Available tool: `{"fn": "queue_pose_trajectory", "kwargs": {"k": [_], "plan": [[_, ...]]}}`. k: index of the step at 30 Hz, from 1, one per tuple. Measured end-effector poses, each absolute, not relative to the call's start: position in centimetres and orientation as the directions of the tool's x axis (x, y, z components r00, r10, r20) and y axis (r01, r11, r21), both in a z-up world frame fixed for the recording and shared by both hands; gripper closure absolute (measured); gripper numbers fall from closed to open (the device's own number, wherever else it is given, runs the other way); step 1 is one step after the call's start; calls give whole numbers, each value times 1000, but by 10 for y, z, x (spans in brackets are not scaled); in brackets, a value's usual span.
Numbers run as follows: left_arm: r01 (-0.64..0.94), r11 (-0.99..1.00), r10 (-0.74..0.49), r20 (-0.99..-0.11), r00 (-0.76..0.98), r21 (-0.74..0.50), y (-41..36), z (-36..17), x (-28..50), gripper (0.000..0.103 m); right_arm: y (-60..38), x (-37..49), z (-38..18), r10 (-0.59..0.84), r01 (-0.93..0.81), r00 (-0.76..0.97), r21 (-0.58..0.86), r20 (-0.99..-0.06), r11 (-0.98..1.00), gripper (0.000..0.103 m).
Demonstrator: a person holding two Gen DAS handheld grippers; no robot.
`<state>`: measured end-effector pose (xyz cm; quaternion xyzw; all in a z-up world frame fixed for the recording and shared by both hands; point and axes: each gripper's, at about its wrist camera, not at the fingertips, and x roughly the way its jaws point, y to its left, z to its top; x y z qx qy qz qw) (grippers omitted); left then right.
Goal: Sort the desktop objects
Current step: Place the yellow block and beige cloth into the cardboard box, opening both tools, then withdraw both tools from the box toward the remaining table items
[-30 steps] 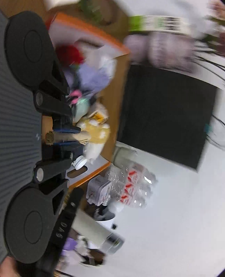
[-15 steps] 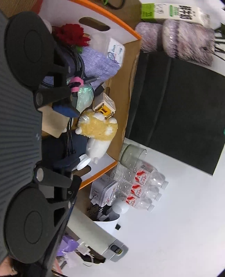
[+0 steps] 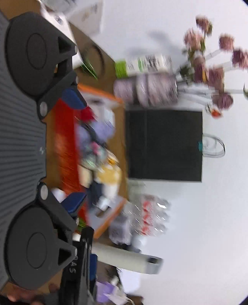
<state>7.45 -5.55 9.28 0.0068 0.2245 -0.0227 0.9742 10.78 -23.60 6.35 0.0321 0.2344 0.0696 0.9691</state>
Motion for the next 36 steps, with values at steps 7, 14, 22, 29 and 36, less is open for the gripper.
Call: {"fn": "queue_pose_trajectory", "kwargs": {"k": [7,14,22,29,36], "plan": [[81,996,-55,-497,866,32,-53,60,-8,4,-210,23,32,157,-212,859,-61,-487,975,24],[16,999,-39,-530,847,-48,-41,33,-61,3,-214,-45,13,173,-241,829,-60,-532,969,19],[-29,999,0,-555,832,-44,-33,22,-74,1,-217,-75,-6,169,-244,805,-58,-568,968,18],[-15,999,-16,-559,829,-50,-35,21,-63,1,-224,-68,-7,194,-256,800,-31,-568,966,17],[64,992,-112,-547,830,-107,-47,33,-3,2,-253,-16,4,129,-162,825,-10,-550,987,19]]}}
